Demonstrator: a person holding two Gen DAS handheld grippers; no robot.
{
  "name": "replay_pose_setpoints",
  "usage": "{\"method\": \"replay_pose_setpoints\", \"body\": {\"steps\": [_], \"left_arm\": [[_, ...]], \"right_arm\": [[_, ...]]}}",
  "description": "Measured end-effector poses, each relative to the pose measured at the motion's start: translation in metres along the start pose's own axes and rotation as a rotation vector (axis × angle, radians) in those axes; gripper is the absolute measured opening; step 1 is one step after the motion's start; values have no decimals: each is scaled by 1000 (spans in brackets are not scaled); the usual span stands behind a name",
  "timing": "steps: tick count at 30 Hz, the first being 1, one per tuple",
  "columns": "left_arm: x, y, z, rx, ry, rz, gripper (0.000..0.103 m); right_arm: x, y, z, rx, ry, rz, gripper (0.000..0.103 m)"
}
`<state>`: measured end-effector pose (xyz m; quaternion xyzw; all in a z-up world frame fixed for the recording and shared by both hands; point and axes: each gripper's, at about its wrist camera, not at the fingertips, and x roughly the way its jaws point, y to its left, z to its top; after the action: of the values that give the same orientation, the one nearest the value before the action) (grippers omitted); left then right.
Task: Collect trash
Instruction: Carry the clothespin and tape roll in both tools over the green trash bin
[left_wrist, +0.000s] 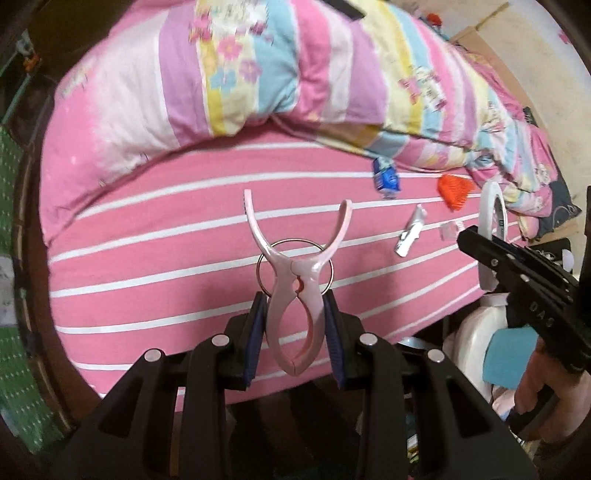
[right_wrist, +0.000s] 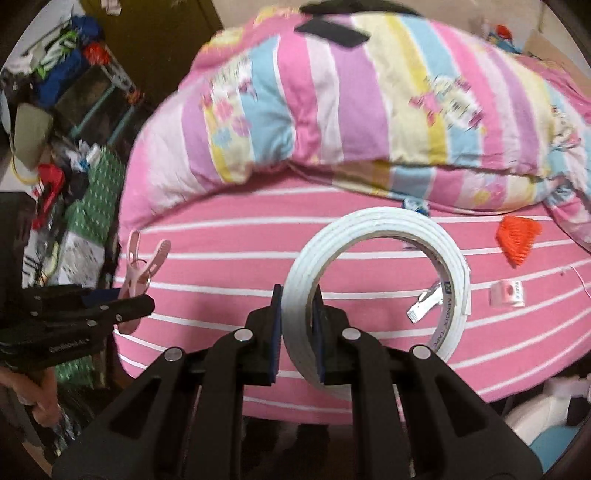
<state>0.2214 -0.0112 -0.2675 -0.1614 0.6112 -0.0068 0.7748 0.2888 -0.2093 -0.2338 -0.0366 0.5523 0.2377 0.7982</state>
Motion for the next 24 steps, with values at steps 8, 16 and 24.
{"method": "replay_pose_setpoints", "body": {"steps": [8, 16, 24], "left_arm": [[-89, -27, -4, 67, -70, -10, 30], [-151, -63, -7, 170, -132, -46, 30], [-184, -115, -16, 303, -169, -107, 30]], "right_arm": [[-102, 32, -8, 45, -101, -23, 15], [-183, 57, -31, 78, -203, -82, 15], [-243, 55, -60, 172, -297, -156, 15]]}}
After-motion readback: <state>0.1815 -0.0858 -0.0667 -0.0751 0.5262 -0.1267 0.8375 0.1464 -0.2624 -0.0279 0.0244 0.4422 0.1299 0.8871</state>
